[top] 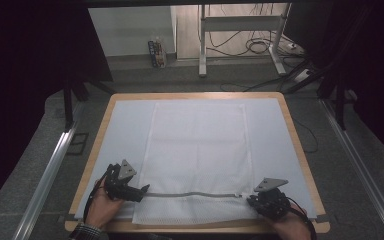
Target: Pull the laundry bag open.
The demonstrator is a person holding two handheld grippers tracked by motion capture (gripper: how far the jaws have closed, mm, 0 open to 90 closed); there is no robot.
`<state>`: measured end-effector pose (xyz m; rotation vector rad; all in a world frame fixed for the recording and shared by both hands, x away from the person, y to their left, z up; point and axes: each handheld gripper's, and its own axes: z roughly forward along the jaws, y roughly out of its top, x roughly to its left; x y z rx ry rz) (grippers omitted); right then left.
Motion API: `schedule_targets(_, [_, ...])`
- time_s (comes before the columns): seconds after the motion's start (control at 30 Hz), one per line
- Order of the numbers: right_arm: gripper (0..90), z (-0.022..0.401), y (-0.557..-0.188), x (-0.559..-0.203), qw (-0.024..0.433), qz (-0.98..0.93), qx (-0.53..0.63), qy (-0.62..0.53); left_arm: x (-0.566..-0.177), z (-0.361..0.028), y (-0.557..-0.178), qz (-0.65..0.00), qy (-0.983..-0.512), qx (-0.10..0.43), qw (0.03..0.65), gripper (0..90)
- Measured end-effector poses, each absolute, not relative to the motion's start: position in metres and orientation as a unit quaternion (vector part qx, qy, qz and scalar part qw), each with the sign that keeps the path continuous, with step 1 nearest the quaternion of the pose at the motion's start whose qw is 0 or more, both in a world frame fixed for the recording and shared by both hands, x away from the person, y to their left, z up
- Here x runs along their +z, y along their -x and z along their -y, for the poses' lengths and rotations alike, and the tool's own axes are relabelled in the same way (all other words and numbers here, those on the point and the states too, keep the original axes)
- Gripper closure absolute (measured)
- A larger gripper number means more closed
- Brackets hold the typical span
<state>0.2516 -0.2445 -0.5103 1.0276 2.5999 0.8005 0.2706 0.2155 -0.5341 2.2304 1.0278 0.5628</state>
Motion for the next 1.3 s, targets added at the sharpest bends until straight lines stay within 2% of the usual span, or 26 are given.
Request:
schedule_targets(0.1, [84.5,0.249,-0.254,-0.509,0.104,-0.885,0.28,-0.356,-0.532,-0.216,-0.27,-0.389,-0.841,0.209,0.314,1.1])
schedule_targets(0.3, [84.7,0.253,-0.25,-0.499,0.124,-0.873,0.317,-0.35,-0.526,-0.21,-0.269,-0.384,-0.839,0.193,0.333,1.2])
schedule_targets(0.47, [84.6,0.254,-0.249,-0.496,0.133,-0.871,0.325,-0.344,-0.516,-0.195,-0.267,-0.362,-0.838,0.165,0.374,2.8])
schedule_targets(0.83, [84.6,0.249,-0.242,-0.489,0.173,-0.875,0.326,-0.313,-0.498,-0.129,-0.268,-0.268,-0.86,0.118,0.418,15.2])
schedule_targets(1.03, [84.5,0.25,-0.241,-0.487,0.18,-0.873,0.331,-0.309,-0.494,-0.089,-0.271,-0.211,-0.872,0.083,0.434,26.5])
schedule_targets(1.3, [84.6,0.25,-0.24,-0.485,0.185,-0.873,0.333,-0.303,-0.501,-0.055,-0.28,-0.18,-0.878,0.044,0.442,35.0])
